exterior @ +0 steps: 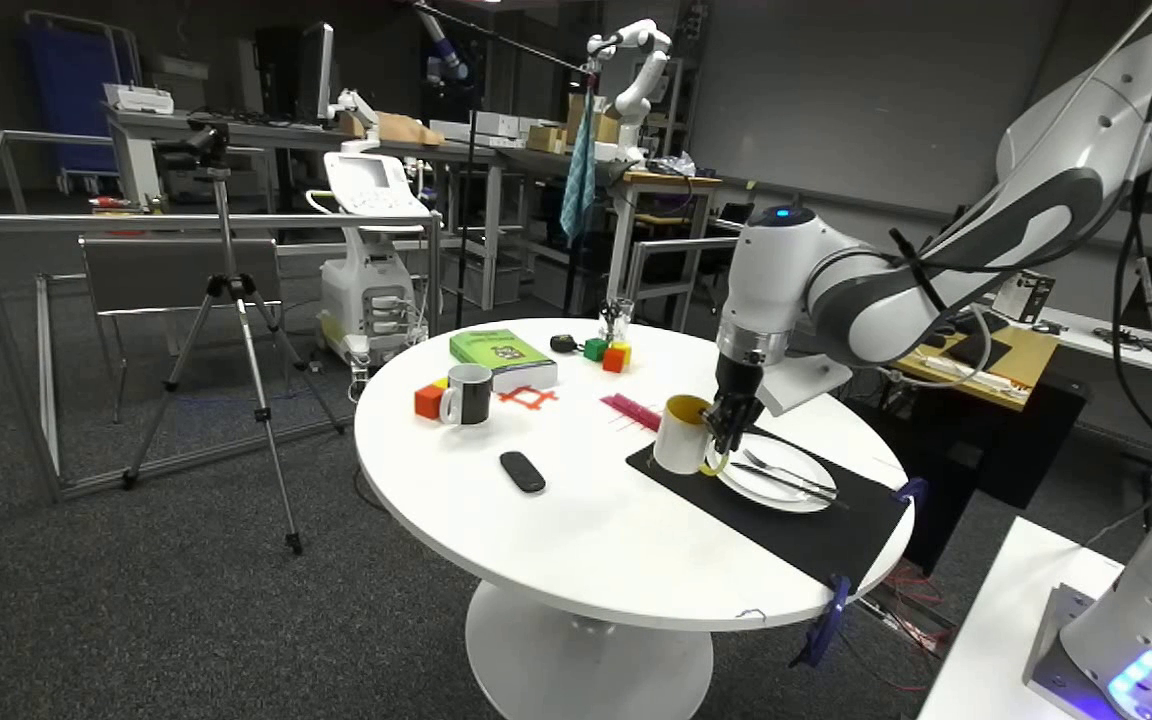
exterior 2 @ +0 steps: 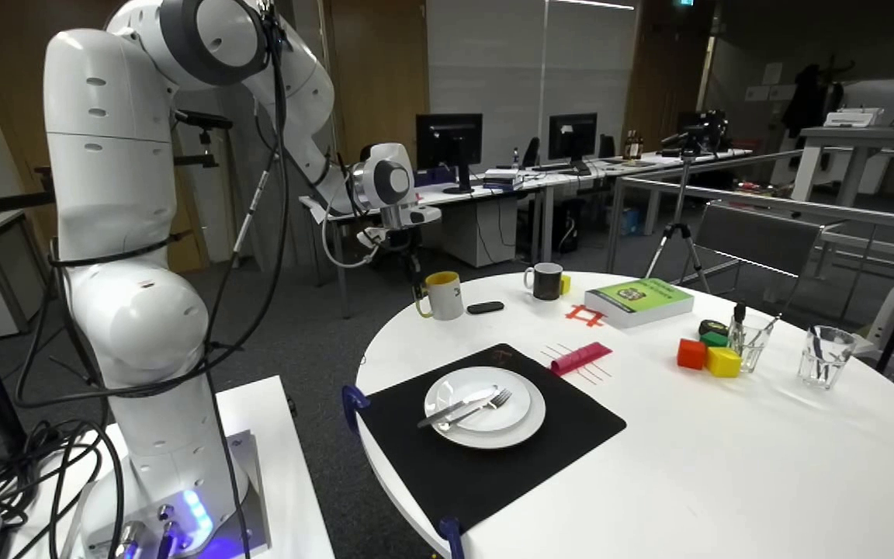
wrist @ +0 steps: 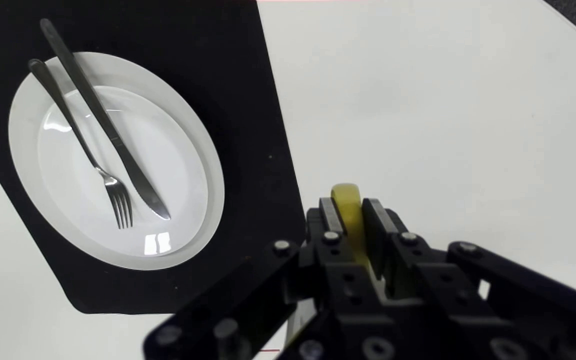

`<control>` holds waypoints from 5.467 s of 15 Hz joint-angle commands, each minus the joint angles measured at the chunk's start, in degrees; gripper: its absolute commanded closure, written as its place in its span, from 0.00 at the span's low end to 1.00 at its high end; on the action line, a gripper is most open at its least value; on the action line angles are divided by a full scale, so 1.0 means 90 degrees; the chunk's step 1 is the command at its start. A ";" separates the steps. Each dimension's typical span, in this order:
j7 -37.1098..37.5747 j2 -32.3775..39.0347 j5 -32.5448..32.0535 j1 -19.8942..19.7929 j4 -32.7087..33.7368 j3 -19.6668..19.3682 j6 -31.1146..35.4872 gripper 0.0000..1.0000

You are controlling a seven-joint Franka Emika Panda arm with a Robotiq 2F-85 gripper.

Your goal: Move the yellow mug to the right

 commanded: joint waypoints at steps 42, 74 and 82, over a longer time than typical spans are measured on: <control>0.0052 -0.0706 -0.0308 -0.0700 -0.0827 -0.0024 0.0402 0.96; -0.2436 -0.2805 -0.0236 -0.3176 -0.3591 -0.0650 0.1617 0.96; -0.3309 -0.2704 -0.0440 -0.3678 -0.3462 -0.0936 0.1683 0.96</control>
